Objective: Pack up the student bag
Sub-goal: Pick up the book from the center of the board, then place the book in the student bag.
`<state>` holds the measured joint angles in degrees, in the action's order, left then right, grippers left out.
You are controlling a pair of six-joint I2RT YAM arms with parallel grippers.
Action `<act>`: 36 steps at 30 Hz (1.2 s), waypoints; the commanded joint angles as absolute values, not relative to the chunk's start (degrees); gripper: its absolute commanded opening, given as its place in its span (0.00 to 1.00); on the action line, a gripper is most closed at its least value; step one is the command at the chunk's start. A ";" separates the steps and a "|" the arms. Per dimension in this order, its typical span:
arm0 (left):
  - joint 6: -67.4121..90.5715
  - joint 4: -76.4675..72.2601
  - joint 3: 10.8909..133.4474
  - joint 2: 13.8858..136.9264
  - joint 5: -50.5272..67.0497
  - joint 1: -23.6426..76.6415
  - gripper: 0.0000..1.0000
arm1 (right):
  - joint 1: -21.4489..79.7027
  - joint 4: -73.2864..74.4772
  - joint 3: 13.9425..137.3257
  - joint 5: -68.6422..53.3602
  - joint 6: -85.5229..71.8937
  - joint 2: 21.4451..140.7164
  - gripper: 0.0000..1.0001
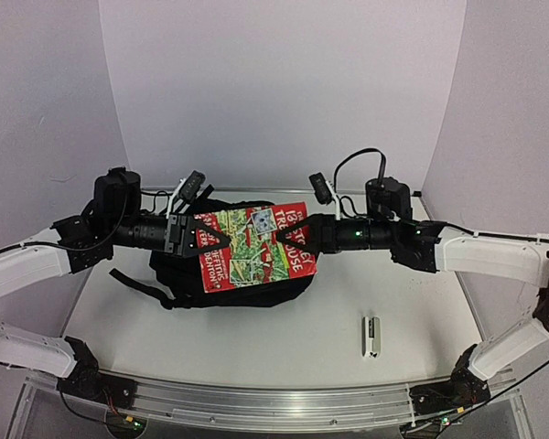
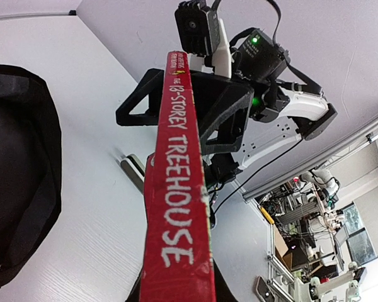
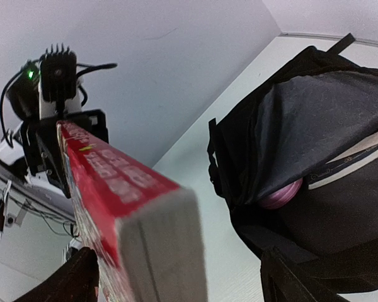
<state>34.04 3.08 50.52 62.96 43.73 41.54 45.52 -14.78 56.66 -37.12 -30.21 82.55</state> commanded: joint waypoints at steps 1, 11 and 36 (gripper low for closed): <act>29.88 3.64 55.71 63.96 47.88 41.22 0.00 | 45.52 -16.17 58.11 -43.69 -29.97 82.55 0.60; 29.05 8.51 57.81 68.00 32.44 37.74 0.42 | 43.66 -19.78 54.61 -31.29 -35.58 79.19 0.00; 37.48 6.73 68.09 96.93 28.22 21.36 0.51 | 28.39 -9.06 55.28 -24.33 -41.38 84.81 0.00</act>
